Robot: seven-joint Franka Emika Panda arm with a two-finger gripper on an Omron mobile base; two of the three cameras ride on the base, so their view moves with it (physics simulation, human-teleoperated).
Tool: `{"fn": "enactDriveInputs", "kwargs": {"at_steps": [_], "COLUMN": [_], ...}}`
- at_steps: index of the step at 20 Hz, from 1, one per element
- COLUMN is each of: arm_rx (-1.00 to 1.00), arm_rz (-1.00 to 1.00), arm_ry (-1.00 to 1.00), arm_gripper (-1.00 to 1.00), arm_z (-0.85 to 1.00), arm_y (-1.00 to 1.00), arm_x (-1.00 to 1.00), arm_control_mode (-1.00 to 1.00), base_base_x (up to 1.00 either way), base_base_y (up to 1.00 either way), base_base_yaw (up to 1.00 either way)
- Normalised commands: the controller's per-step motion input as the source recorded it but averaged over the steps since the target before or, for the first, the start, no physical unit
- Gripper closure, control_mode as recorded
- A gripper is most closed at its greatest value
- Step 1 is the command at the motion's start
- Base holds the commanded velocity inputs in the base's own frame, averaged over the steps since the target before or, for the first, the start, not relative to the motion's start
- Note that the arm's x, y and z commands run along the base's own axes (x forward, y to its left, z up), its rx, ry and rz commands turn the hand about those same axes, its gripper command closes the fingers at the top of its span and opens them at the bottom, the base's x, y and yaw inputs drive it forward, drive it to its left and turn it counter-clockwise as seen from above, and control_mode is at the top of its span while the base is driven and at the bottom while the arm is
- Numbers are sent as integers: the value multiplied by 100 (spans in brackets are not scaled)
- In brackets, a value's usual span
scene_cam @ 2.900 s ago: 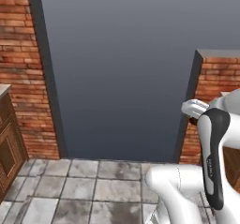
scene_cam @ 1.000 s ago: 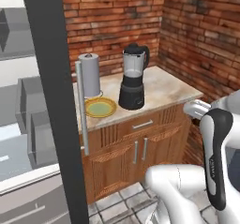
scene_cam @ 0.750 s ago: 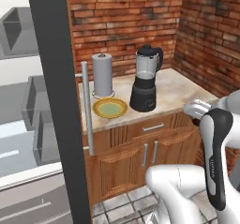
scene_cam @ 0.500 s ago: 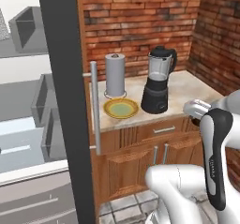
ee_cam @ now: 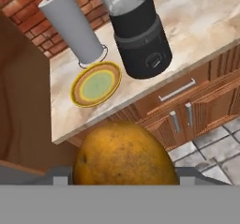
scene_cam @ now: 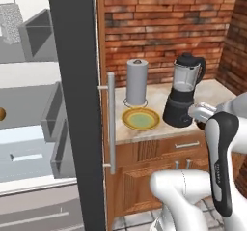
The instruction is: Pick the apple and mango from the fridge and place them on the plate next to the blender to make a fruit smoothie.
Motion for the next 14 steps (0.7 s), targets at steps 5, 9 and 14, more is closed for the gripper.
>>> {"fn": "enactDriveInputs", "kwargs": {"at_steps": [5,9,14], "arm_rx": [0,0,-2], "arm_rz": [0,2,5], "arm_ry": [0,0,8], "arm_gripper": [100,100,100], "arm_z": [0,0,0], "arm_y": [0,0,3], "arm_x": [0,9,44], "arm_control_mode": [100,-100,-100], "base_base_x": [67,39,0], "base_base_y": [0,2,0], "base_base_yaw": [18,10,0]}}
